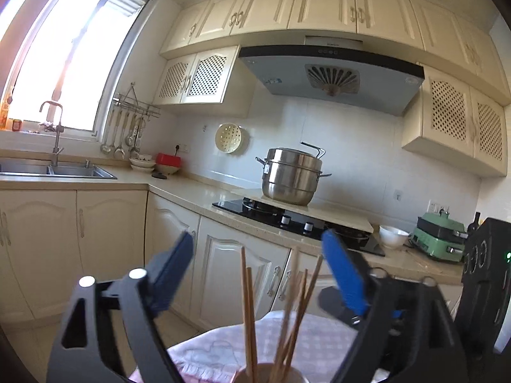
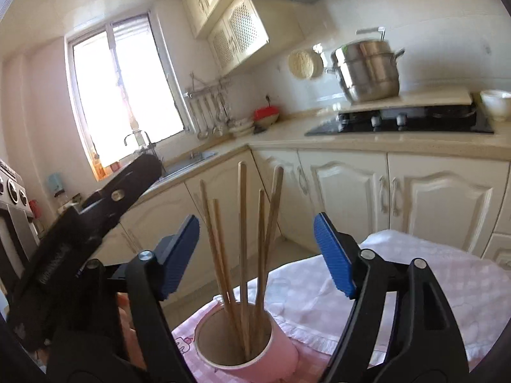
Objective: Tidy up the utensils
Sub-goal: 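Lower the chopstick into the pink cup and open the right tool, then move the right tool back down to the utensils beside the cup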
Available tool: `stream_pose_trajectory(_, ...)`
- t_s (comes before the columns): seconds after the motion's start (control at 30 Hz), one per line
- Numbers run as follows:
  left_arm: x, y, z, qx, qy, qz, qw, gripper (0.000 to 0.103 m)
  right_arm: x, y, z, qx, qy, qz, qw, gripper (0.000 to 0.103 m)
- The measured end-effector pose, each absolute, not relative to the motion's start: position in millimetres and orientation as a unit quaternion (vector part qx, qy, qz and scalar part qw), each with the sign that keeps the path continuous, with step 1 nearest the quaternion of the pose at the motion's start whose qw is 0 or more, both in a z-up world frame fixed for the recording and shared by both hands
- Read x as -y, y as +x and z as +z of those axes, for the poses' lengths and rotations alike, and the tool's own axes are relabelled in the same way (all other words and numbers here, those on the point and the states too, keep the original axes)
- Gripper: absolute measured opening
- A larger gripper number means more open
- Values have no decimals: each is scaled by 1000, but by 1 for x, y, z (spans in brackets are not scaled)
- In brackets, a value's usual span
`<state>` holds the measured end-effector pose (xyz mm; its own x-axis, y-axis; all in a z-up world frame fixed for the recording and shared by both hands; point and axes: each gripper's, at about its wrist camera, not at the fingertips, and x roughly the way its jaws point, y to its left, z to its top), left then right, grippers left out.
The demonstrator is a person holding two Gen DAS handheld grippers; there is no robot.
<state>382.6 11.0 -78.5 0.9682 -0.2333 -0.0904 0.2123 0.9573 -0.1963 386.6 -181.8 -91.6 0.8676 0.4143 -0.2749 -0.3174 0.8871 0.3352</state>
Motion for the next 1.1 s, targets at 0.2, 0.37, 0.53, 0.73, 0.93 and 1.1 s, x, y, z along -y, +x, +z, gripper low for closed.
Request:
stream_pose_trajectory(0.2,-13,345,-62,-63,-74,-89,991,99,202,355,-76,-170,142,175,959,97)
stream_pose_trajectory(0.37,-10,322,-54,-103,-51,-71,991,99,218,338,-69,-186,144,160,959,97)
stream_pose_trajectory(0.53,-6,297,-58,-141,-31,-64,988,99,235,316,-68,-203,137,149,958,97)
stream_pose_trajectory(0.73,-3,278,-68,-181,-15,-62,981,99,250,291,-76,-232,128,143,954,97)
stream_pose_trajectory(0.93,-2,267,-79,-210,-19,-66,975,99,261,273,-88,-263,124,143,946,97)
stream_pose_trajectory(1.1,-1,260,-96,-237,-7,-69,969,99,268,263,-102,-296,119,140,937,97)
